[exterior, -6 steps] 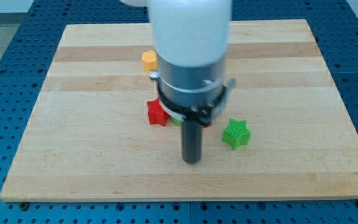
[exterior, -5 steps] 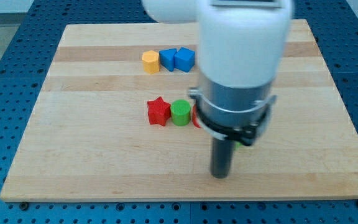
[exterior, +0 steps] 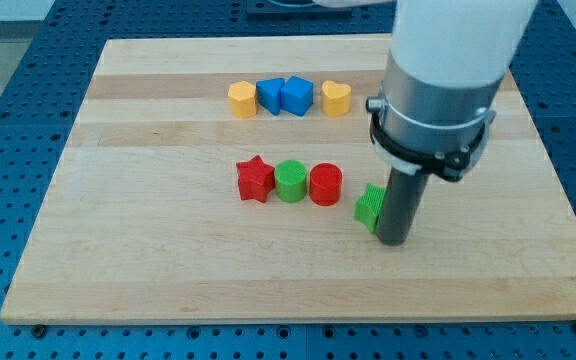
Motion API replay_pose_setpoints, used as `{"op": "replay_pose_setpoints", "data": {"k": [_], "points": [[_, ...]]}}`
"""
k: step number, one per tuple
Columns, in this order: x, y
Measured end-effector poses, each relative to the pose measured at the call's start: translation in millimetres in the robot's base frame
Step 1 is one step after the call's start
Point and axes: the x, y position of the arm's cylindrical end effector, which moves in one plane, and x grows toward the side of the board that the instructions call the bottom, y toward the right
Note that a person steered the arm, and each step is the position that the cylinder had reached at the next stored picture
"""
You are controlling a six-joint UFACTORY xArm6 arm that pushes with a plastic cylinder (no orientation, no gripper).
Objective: Place the green star right to the red circle
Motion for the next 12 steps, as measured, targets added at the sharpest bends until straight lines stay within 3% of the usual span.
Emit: {"op": "replay_pose_setpoints", "data": {"k": [1, 3, 5, 6, 9, 12], "points": [[-15.4, -3.6], [-3.6, -2.5], [8.6, 56.4], [-4.7, 60.9], [12.3, 19.1], [-7.6, -2.9]]}}
